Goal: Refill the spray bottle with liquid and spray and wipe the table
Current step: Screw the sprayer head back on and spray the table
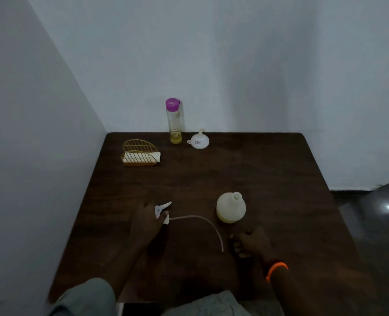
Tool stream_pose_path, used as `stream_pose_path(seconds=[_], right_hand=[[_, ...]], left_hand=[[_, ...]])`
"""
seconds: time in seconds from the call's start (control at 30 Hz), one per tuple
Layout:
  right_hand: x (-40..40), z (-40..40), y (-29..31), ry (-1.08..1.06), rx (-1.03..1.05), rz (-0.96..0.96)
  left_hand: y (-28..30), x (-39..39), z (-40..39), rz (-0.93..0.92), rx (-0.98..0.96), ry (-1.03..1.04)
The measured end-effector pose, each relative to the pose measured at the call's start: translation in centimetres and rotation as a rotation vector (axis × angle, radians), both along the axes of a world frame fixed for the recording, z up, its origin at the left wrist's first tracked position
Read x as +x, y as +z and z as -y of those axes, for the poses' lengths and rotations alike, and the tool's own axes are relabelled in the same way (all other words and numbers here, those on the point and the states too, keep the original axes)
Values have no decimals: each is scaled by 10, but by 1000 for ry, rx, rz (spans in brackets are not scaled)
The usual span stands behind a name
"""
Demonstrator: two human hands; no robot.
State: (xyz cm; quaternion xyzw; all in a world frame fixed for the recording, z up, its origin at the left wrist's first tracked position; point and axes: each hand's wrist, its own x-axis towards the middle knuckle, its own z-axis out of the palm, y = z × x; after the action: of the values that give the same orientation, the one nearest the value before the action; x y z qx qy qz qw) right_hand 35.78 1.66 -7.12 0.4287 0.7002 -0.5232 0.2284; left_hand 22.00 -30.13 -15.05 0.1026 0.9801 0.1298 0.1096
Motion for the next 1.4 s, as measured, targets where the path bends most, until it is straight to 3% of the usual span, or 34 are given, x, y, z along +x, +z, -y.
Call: stream_pose_path(seconds=[0.17, 0.47, 0.6, 0.73, 0.97, 1.1, 1.23, 1.4], right_hand=[[-5, 23, 1, 39, -91, -44], [-13, 38, -1, 77, -62, 19], [-9, 41, 7, 108, -52, -6], [-10, 34, 27, 123, -32, -107], [-30, 9, 99, 121, 91, -362], [-53, -11, 128, 125, 210, -528], [-65, -22, 124, 98, 359, -604], [-65, -19, 103, 77, 373, -626]], left_hand=[[17, -1, -10, 87, 121, 99], [26, -6, -17, 161, 209, 338], [35, -7, -18, 178, 237, 332], [62, -12, -18, 89, 267, 288], [159, -27, -42, -56, 704, 223], [200, -45, -54, -212, 798, 168], [221, -47, -53, -339, 859, 111], [221, -36, -46, -424, 834, 14]])
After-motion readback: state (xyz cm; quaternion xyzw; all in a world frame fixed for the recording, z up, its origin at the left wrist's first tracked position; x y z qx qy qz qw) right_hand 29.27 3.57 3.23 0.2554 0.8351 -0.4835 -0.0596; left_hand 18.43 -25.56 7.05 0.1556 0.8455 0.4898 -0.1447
